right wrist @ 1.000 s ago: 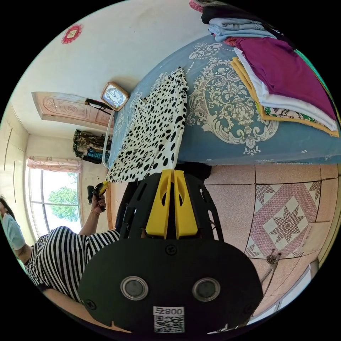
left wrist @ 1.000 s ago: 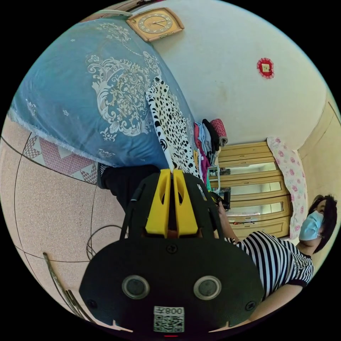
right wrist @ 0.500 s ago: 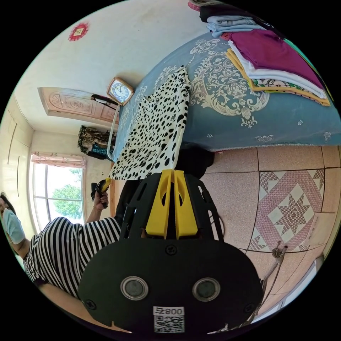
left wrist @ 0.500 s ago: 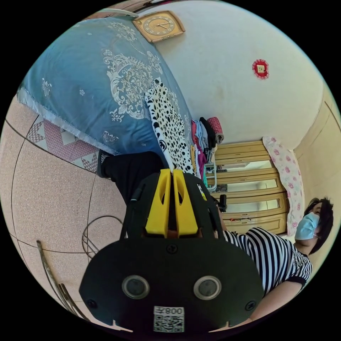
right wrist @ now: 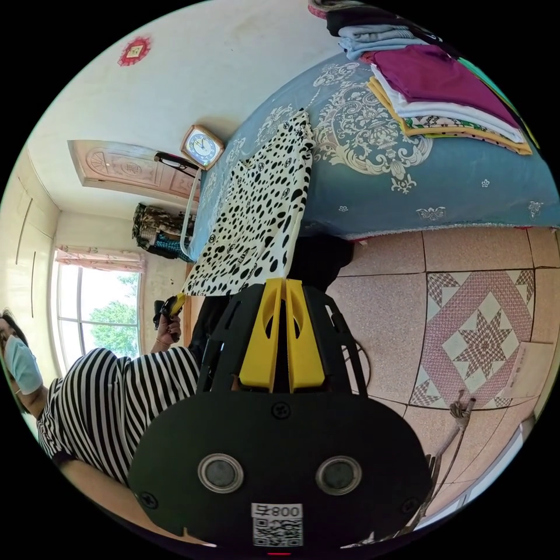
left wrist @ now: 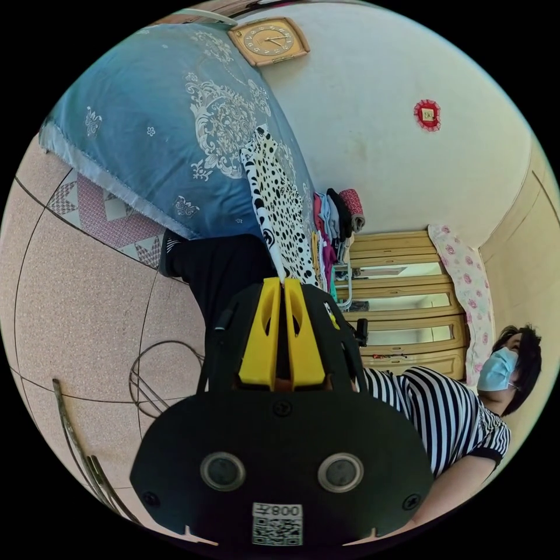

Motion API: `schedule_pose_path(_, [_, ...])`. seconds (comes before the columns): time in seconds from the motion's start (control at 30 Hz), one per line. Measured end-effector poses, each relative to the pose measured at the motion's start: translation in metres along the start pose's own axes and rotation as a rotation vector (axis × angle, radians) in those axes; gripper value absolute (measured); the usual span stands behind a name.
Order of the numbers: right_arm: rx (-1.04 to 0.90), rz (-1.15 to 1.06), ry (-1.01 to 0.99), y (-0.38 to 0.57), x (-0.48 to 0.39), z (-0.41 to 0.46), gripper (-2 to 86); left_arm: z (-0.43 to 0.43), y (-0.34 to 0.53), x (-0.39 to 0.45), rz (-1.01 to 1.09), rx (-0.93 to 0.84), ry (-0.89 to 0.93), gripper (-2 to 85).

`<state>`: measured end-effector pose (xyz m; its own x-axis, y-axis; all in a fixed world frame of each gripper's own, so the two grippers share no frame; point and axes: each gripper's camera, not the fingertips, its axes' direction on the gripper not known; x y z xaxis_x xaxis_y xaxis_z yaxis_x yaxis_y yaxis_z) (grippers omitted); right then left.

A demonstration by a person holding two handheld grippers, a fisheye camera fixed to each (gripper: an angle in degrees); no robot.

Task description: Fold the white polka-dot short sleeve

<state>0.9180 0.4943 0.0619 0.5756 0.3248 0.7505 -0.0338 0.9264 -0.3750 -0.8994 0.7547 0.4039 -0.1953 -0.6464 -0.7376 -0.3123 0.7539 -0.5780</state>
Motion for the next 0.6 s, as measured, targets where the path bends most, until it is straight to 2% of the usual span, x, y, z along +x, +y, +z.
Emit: schedule_pose_path(0.6, [0.007, 0.013, -0.013, -0.035, -0.001, -0.005, 0.6, 0.016, -0.030, 0.045, -0.021, 0.001, 0.016, 1.1])
